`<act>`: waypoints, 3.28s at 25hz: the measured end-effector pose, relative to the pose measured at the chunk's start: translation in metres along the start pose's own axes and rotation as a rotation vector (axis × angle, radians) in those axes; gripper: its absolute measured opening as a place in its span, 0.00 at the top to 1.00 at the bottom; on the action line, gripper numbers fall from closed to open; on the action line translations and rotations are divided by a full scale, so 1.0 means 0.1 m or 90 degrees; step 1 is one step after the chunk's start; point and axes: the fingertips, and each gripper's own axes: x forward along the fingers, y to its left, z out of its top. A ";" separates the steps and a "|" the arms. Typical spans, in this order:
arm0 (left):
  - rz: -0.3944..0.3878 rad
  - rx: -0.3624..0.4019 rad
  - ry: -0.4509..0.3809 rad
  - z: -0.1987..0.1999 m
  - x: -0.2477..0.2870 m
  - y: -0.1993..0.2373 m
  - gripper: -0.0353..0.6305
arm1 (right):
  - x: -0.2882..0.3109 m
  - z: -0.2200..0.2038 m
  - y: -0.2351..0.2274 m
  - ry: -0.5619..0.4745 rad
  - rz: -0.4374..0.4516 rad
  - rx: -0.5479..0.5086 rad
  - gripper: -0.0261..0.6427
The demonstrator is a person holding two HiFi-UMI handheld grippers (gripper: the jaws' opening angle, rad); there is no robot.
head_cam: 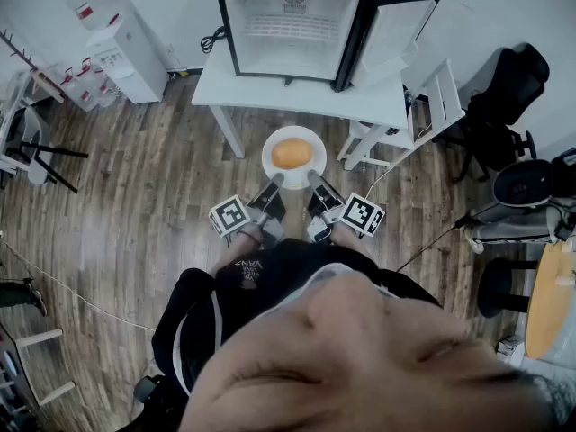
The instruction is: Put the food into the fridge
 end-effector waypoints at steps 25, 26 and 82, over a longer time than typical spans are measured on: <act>-0.056 -0.039 0.065 0.36 -0.32 0.07 0.91 | 0.20 -0.44 0.03 -0.080 -0.079 0.019 0.93; -0.056 -0.042 0.066 0.38 -0.33 0.08 0.91 | 0.24 -0.45 0.06 -0.082 -0.068 0.019 0.93; -0.017 -0.072 -0.005 1.68 1.90 0.67 0.91 | 1.99 1.58 -0.66 -0.018 -0.006 0.013 0.93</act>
